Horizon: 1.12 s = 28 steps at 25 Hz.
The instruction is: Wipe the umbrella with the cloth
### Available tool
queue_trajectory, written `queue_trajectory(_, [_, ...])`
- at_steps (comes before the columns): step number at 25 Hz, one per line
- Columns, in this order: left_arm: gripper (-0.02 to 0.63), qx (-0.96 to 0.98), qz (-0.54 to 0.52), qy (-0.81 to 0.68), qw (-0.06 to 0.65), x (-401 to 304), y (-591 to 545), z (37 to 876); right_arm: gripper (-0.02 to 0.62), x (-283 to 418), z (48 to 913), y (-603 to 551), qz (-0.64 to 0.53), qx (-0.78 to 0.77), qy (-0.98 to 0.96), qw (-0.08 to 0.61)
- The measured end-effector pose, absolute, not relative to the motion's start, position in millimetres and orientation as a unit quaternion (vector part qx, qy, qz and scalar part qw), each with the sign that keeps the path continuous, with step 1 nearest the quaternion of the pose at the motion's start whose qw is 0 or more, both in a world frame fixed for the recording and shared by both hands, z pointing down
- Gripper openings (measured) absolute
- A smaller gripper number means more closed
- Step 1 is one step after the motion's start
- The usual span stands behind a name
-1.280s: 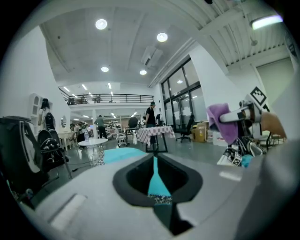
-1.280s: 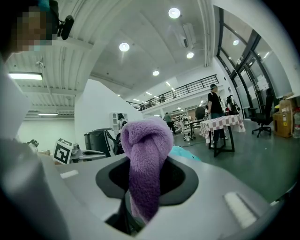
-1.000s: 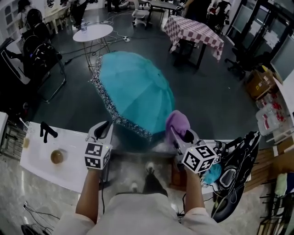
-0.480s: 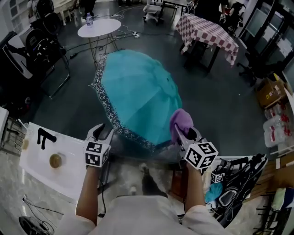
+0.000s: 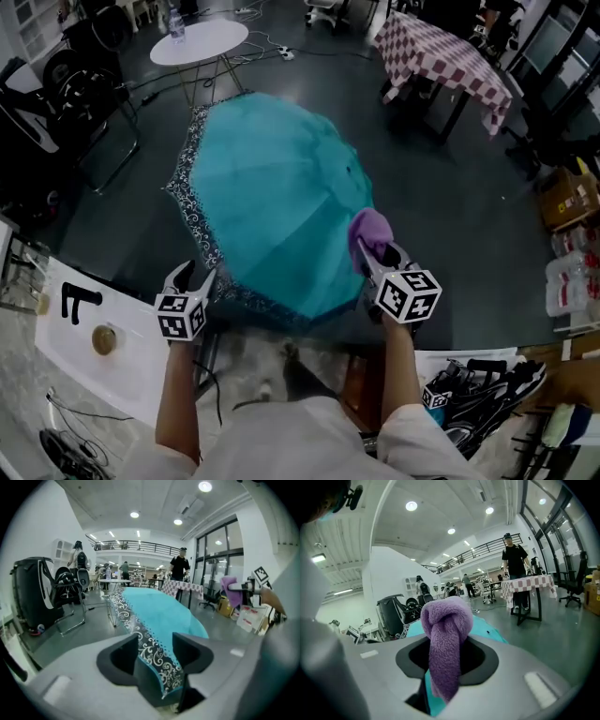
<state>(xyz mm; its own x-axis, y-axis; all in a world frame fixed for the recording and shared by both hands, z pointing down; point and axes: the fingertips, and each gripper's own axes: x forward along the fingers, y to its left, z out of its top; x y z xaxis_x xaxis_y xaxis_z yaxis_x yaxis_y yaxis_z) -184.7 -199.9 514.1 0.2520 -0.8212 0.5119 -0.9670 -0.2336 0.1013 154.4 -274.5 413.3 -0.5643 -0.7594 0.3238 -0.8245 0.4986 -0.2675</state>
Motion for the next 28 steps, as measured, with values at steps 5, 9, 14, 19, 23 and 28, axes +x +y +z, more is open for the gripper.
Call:
queue_trajectory(5, [0.239, 0.754, 0.18, -0.592, 0.221, -183, -231, 535, 0.129, 154, 439, -339, 0.208, 0.448, -0.864, 0.096])
queue_trajectory(9, [0.242, 0.744, 0.191, -0.596, 0.235, -185, -244, 552, 0.13, 151, 463, -379, 0.218, 0.44, -0.864, 0.109])
queue_trajectory(14, [0.247, 0.732, 0.203, -0.595, 0.262, -187, -249, 570, 0.13, 150, 488, -430, 0.226, 0.446, -0.858, 0.119])
queue_trajectory(19, [0.247, 0.722, 0.209, -0.597, 0.28, -189, -252, 579, 0.13, 162, 521, -483, 0.232, 0.464, -0.841, 0.152])
queue_trajectory(23, [0.247, 0.715, 0.218, -0.598, 0.29, -192, -252, 587, 0.132, 166, 553, -515, 0.235, 0.467, -0.829, 0.197])
queue_trajectory(28, [0.244, 0.715, 0.22, -0.594, 0.296, -188, -260, 594, 0.135, 172, 597, -549, 0.222, 0.47, -0.81, 0.271])
